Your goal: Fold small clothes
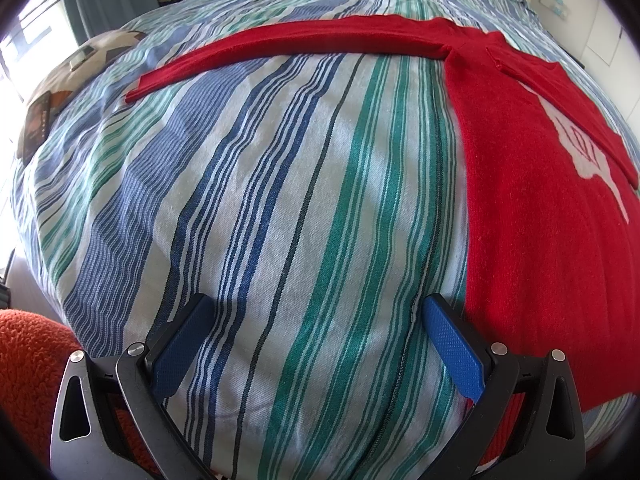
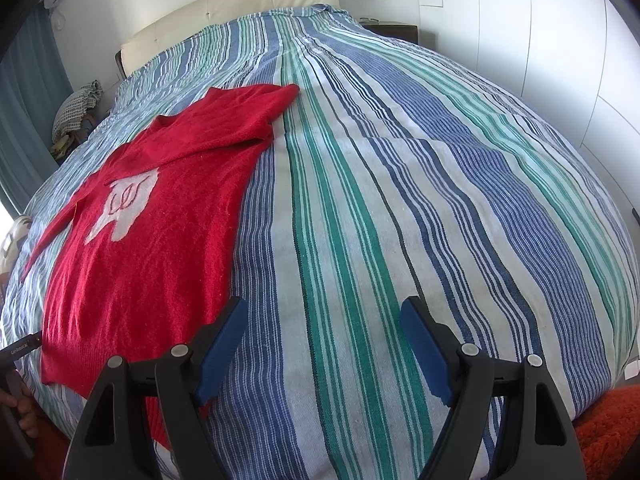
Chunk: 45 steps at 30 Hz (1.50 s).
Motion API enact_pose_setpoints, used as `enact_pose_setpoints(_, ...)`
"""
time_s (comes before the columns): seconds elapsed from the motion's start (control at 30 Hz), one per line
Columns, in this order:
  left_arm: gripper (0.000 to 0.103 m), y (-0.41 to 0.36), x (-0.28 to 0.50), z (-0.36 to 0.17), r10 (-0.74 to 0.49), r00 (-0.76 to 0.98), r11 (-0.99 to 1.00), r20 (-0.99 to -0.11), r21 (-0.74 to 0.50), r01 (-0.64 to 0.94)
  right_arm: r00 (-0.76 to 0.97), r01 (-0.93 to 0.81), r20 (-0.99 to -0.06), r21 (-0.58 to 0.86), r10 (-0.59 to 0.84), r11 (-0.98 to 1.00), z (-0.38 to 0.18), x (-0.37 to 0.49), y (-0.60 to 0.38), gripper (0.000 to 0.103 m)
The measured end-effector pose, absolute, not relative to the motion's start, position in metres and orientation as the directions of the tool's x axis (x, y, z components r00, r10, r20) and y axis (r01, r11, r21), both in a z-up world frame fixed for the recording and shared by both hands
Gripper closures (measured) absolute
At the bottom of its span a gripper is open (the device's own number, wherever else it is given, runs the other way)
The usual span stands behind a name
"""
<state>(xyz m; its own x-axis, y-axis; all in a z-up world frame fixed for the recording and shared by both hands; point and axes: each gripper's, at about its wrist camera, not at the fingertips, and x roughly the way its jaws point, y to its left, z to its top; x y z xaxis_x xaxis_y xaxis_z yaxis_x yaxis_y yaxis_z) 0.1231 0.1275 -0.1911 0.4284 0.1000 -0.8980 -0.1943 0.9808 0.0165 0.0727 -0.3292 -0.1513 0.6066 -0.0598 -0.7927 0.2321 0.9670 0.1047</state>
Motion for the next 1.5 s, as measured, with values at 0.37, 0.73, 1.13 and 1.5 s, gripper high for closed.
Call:
enact_pose_setpoints(0.37,0.000,0.127,0.123,-0.191,0.101,0.429,0.981,-0.897,0.017,-0.196,0.605,0.233,-0.794,0.105,-0.059,0.967,-0.153,0.073,-0.330,0.025)
enact_pose_setpoints(0.73,0.000,0.127,0.123,-0.191,0.102,0.430,0.981,-0.897,0.017,-0.196,0.605,0.234,-0.794,0.107,-0.058,0.966,-0.154,0.073,-0.330,0.025)
enact_pose_setpoints(1.13,0.001,0.144,0.130,-0.166,-0.001,0.417,0.976,-0.909,-0.091,-0.196,0.606,0.238,-0.793,0.107,-0.061,0.965,-0.154,0.072,-0.330,0.025)
enact_pose_setpoints(1.5,0.001,0.318,0.225,-0.140,-0.153,0.578,0.762,-0.802,-0.468,-0.447,0.603,0.229,-0.796,0.105,-0.057,0.968,-0.154,0.073,-0.327,0.025)
